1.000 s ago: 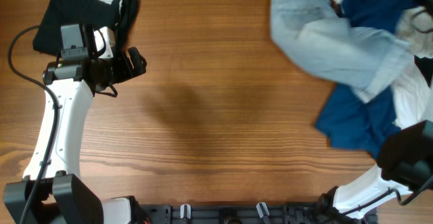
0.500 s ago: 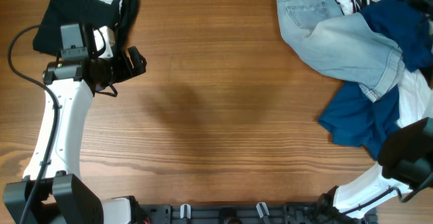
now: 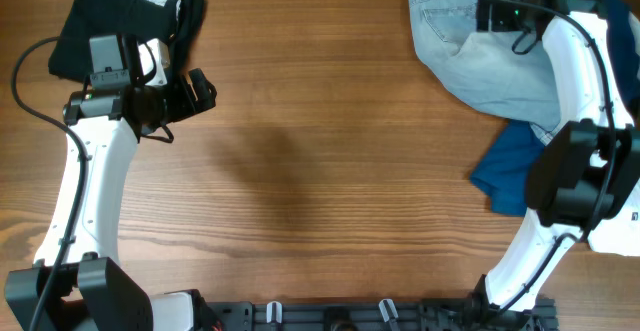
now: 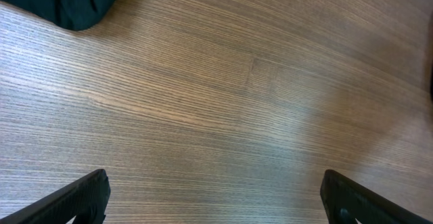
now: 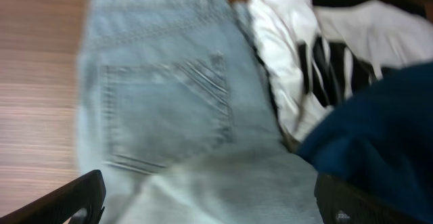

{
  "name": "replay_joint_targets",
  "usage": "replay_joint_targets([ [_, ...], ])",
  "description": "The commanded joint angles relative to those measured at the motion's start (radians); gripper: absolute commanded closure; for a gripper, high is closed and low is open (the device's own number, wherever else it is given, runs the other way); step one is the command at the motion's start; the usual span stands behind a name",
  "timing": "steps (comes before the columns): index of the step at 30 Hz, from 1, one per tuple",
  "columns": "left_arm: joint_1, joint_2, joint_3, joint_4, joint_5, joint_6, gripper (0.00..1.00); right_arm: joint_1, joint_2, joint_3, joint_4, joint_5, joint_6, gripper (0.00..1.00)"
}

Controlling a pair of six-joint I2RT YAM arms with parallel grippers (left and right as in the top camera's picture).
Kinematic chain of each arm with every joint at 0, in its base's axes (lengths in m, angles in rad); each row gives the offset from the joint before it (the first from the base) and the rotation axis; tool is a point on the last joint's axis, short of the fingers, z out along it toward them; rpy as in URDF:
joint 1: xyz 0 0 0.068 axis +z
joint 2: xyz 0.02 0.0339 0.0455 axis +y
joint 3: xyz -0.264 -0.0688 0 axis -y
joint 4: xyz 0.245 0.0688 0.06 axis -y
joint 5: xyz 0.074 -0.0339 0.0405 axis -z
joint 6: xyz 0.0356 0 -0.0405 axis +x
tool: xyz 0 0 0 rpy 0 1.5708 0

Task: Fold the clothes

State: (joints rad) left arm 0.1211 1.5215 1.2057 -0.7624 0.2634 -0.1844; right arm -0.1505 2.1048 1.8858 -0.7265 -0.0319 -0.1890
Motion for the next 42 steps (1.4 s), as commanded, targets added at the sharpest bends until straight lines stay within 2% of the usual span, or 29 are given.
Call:
replay_joint_targets([
  [1, 0.008, -0.001, 0.016, 0.002, 0.005, 0.020, 0.00, -0.029, 0.048, 0.005, 0.000, 0.028, -0.022, 0.00],
  [10, 0.008, -0.001, 0.016, 0.002, 0.005, 0.020, 0.00, -0.106, 0.050, -0.010, -0.013, 0.006, -0.021, 0.01],
  [12, 0.008, -0.001, 0.016, 0.007, 0.005, 0.020, 0.00, -0.108, 0.050, -0.010, -0.034, -0.029, -0.021, 0.25],
  [13, 0.008, -0.001, 0.016, 0.014, 0.005, 0.020, 0.00, -0.106, 0.050, -0.010, -0.045, -0.031, -0.020, 0.45],
  [18, 0.008, -0.001, 0.016, 0.036, 0.005, 0.020, 0.00, -0.087, 0.049, -0.005, -0.075, -0.075, -0.020, 0.96],
  [22, 0.014, -0.002, 0.020, 0.060, 0.005, 0.019, 0.00, -0.028, -0.011, 0.039, -0.103, -0.087, -0.018, 0.96],
  [25, 0.042, -0.013, 0.046, 0.056, 0.006, 0.019, 0.00, 0.063, -0.093, 0.088, -0.106, -0.182, -0.013, 0.96],
  [29, 0.096, -0.048, 0.088, 0.040, 0.017, 0.012, 0.00, 0.248, -0.164, 0.096, -0.178, -0.192, 0.031, 0.96],
  [36, 0.205, -0.089, 0.098, -0.003, 0.017, 0.013, 0.00, 0.625, -0.164, 0.081, -0.423, -0.288, 0.034, 0.96],
  [37, 0.213, -0.087, 0.098, -0.010, 0.017, 0.013, 0.00, 0.672, -0.164, 0.081, -0.449, -0.257, 0.031, 0.91],
  [38, 0.217, -0.087, 0.098, -0.013, 0.017, 0.013, 0.00, 0.705, -0.164, 0.081, -0.473, -0.219, 0.032, 0.68],
  [39, 0.217, -0.087, 0.098, -0.014, 0.017, 0.013, 0.00, 0.720, -0.164, 0.081, -0.485, -0.191, 0.035, 0.30],
  [42, 0.212, -0.086, 0.098, -0.013, 0.024, 0.016, 0.00, 0.679, -0.164, 0.081, -0.457, -0.148, 0.117, 0.12],
])
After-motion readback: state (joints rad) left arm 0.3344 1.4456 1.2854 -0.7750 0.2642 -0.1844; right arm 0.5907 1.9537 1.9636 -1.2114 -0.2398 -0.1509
